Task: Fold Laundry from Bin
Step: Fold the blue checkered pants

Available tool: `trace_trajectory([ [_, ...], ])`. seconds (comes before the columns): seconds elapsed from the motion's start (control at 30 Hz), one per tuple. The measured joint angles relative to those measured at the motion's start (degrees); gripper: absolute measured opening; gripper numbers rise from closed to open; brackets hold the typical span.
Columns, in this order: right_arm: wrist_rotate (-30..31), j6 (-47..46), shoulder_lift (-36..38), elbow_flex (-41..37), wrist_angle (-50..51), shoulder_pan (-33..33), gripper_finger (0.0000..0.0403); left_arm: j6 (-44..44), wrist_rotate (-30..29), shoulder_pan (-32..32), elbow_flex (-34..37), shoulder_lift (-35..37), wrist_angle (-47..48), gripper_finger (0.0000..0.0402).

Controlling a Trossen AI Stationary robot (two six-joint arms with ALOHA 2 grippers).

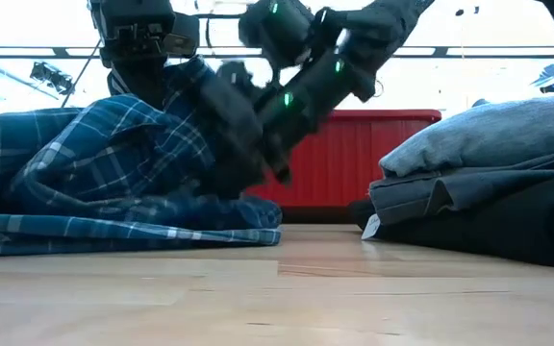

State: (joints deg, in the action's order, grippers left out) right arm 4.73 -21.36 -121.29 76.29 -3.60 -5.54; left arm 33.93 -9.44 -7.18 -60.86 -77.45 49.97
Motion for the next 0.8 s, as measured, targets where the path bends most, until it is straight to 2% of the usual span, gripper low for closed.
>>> trace_trajectory([
  [0.2, -0.52, -2.52, 5.48, 0.11, 1.51, -0.51, 0.0012, -0.02, 0.0, -0.01, 0.0, 0.0, 0.1, 0.0013],
  [0.4, -6.48, -7.53, 9.47, 0.11, 4.02, -1.71, 0.0005, -0.06, -0.06, 0.37, 0.0, 0.0, -0.04, 0.0013],
  [0.53, -7.06, -9.92, 12.04, 0.11, 5.04, -3.13, 0.0006, -0.08, -0.21, 1.41, -0.04, 0.0, -0.21, 0.0013],
  [0.8, -11.65, -9.8, 11.85, 0.13, 6.43, -4.88, 0.0007, -1.77, -0.19, 1.92, -0.04, 0.0, -2.93, 0.0013],
])
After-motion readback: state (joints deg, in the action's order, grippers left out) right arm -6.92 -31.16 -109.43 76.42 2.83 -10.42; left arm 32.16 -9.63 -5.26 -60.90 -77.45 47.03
